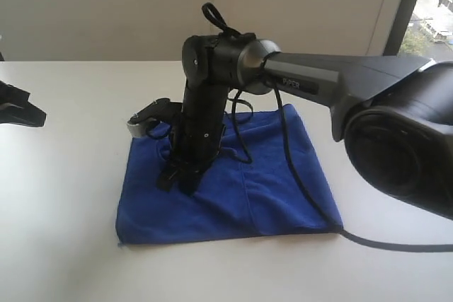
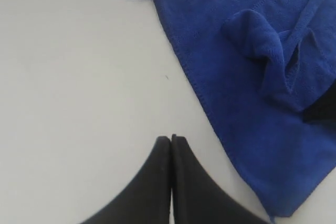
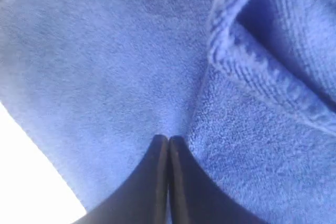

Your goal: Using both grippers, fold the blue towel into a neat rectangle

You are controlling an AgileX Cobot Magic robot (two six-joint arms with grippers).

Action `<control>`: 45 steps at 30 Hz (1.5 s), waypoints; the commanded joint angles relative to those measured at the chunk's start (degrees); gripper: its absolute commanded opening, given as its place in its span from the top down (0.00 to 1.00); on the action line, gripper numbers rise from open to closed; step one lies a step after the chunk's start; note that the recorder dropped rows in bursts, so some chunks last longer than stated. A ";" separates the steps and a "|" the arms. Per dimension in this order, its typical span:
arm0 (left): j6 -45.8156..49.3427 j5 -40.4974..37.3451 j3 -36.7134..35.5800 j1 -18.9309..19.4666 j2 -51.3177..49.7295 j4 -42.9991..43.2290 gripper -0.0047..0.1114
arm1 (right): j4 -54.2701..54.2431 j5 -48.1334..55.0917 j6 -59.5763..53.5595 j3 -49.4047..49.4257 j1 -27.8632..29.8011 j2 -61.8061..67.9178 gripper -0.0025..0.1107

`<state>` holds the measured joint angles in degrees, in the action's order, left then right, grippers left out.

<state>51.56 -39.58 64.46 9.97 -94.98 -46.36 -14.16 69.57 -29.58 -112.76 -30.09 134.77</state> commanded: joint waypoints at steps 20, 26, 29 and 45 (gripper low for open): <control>-18.17 -18.94 47.35 -25.62 -29.69 16.99 0.79 | 13.72 0.39 13.17 7.60 22.65 -21.61 0.98; -18.46 -11.44 48.96 -28.51 -33.93 19.51 0.47 | 12.43 0.39 13.17 13.30 23.34 -21.69 0.98; -18.46 -7.45 48.96 -29.78 -35.31 21.09 0.47 | 9.39 0.39 12.25 15.70 23.34 -21.69 0.98; -19.95 -4.23 48.84 -30.71 -38.47 23.93 0.51 | 8.83 -2.79 11.64 19.71 23.34 -21.69 0.98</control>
<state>32.07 -42.21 113.13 -20.48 -133.88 -21.47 -5.40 67.65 -17.25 -93.42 -7.00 113.47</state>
